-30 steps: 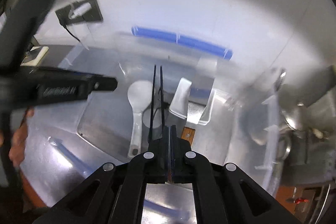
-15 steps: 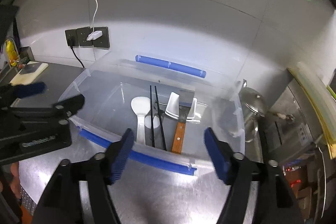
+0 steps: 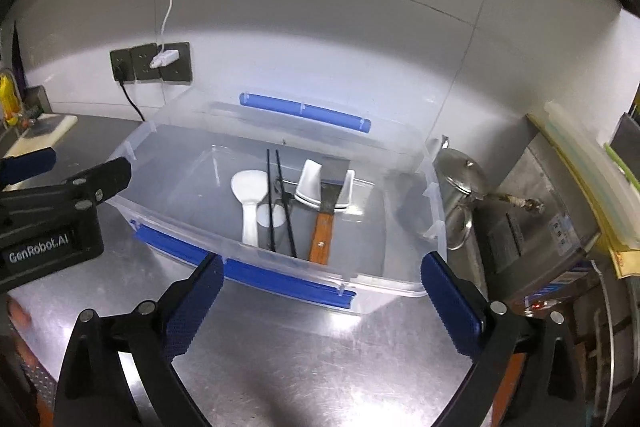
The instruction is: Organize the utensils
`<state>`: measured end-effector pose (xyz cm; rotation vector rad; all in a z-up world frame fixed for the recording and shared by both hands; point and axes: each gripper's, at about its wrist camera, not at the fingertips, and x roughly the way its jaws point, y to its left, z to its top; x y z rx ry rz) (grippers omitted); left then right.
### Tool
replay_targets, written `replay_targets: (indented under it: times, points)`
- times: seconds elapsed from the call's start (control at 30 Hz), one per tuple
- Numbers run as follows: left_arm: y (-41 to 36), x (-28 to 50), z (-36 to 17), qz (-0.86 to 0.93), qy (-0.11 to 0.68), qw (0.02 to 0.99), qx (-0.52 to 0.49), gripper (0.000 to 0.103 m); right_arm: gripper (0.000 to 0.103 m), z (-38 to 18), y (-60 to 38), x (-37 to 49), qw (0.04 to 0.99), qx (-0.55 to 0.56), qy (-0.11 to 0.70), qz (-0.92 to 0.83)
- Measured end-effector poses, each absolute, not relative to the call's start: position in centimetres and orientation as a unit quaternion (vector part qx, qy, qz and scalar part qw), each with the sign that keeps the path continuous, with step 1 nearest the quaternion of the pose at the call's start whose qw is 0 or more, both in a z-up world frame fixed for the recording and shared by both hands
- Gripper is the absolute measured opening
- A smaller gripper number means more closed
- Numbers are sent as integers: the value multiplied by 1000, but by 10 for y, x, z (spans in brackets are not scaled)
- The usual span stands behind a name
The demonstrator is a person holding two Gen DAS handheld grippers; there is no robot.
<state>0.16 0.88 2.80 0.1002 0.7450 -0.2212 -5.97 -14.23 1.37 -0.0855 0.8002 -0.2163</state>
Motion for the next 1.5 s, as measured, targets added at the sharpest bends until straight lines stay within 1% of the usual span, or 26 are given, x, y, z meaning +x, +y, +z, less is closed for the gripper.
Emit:
replay_targets:
  times: [0.23,0.47,0.73,1.13,1.5]
  points:
    - [19,-6,19,-84,365,926,40,95,98,14,-141,-70,922,-36,365,-123]
    - [18,-8,12,-83,372,923,48,95,98,14,-145,-72,923,-26,361,-129]
    - [7,-11,11,-76,384,919,55,95,98,14,-150,-71,919,-26,373,-122]
    - [-12,-11,7,-24,369,926,82,95,98,14,-172,-69,920,-48,381,-83]
    - [-31,-16,9,-2,380,922,75,95,98,9,-193,-59,914,-38,395,-83]
